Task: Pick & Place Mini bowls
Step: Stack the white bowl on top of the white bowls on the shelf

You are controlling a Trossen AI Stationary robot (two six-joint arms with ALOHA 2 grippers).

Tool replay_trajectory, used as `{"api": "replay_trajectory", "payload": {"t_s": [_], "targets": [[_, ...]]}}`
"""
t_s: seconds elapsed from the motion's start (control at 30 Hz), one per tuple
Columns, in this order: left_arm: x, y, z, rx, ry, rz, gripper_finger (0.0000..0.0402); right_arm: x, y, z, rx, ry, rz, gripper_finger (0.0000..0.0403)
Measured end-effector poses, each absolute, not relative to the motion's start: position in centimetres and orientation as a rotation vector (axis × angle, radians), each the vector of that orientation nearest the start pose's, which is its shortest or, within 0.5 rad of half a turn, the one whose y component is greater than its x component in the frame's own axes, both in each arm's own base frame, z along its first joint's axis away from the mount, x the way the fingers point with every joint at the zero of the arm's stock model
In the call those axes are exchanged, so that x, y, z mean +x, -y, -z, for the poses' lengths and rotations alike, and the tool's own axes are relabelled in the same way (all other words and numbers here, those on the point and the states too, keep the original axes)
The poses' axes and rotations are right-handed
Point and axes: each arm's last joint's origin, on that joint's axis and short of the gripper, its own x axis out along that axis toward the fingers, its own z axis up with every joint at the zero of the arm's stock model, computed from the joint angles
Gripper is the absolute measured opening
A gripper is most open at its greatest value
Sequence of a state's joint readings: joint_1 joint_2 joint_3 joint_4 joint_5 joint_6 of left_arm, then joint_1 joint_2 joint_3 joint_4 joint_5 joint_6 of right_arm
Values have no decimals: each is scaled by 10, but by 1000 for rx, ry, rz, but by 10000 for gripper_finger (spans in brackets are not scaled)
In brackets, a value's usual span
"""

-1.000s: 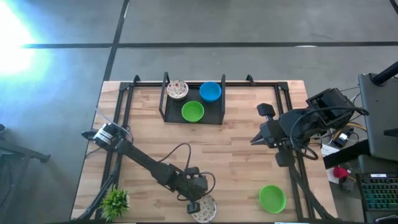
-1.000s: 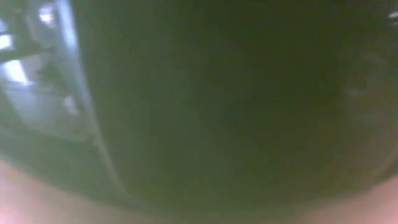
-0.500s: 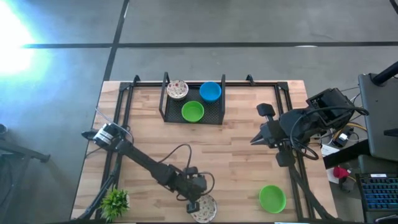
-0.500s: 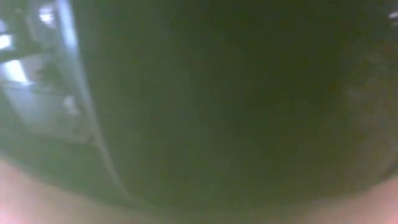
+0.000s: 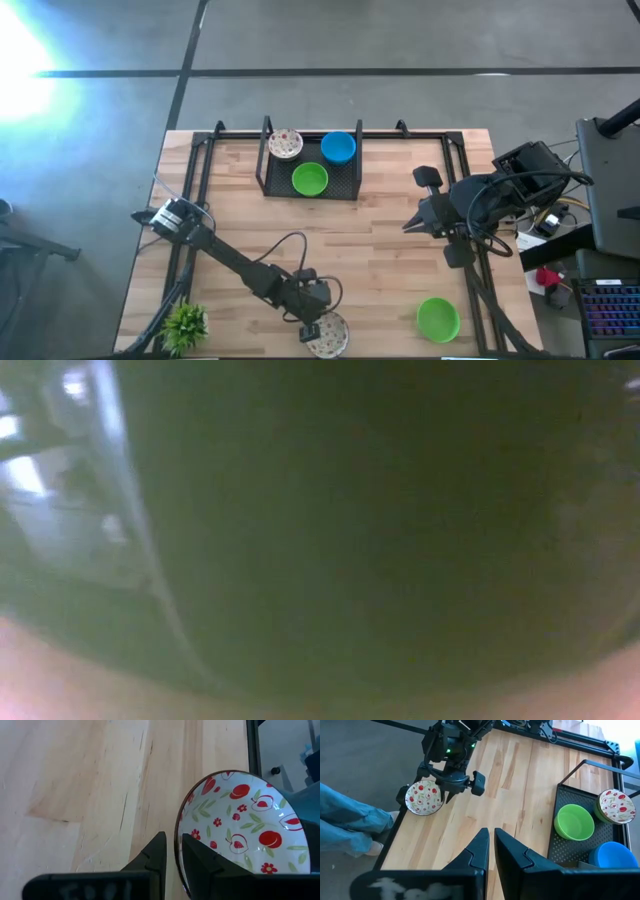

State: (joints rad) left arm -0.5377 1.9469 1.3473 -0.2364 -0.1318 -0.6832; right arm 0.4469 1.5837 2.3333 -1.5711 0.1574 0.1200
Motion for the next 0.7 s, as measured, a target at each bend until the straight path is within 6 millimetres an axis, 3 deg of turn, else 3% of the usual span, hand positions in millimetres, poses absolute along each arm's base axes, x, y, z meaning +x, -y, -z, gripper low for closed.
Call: {"api": "replay_trajectory", "payload": {"t_s": [0.7], "targets": [[356,212,-179,-434,-889,89,53,207,-94,-508,-146,-799,-231,27]]}}
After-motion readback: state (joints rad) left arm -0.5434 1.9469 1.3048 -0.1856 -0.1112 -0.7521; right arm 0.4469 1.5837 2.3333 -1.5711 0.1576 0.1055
